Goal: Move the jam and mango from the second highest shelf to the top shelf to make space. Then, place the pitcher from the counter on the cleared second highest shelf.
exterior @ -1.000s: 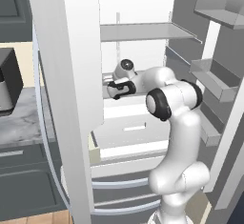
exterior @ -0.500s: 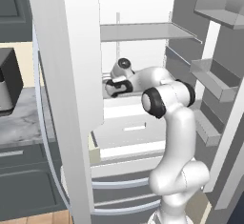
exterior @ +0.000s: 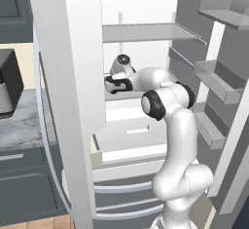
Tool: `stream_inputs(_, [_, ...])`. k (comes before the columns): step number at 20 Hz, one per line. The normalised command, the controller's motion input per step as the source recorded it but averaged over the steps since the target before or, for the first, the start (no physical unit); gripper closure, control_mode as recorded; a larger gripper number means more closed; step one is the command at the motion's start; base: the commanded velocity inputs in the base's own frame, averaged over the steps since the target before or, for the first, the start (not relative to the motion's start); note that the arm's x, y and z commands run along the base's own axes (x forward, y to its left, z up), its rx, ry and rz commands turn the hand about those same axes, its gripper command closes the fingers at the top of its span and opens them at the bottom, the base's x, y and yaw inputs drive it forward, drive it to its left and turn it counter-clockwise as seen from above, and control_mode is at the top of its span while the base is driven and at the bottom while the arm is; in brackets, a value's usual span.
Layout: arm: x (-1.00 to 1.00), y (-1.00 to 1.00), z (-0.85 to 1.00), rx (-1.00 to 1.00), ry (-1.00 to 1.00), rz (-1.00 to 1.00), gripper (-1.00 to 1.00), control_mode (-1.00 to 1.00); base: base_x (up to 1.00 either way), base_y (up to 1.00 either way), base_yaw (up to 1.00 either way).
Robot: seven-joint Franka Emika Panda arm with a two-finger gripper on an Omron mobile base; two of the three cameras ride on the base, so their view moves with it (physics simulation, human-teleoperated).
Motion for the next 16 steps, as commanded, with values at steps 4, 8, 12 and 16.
stream_inputs(4, [-0.02, 0.00, -0.39, -0.01, 0.08, -0.02, 1.00, -1.00, 0.00, 0.00, 0.00])
stream_inputs(8, [-0.17, 0.00, -0.48, -0.02, 0.06, -0.04, 1.00, -1.00, 0.00, 0.00, 0.00])
stream_inputs(12, [-0.67, 0.00, -0.41, 0.00, -0.17, -0.01, 1.00, -1.00, 0.00, 0.00, 0.00])
stream_inputs(16, [-1.00, -0.12, -0.09, 0.03, -0.40, 0.00, 1.00, -1.00, 0.00, 0.00, 0.00])
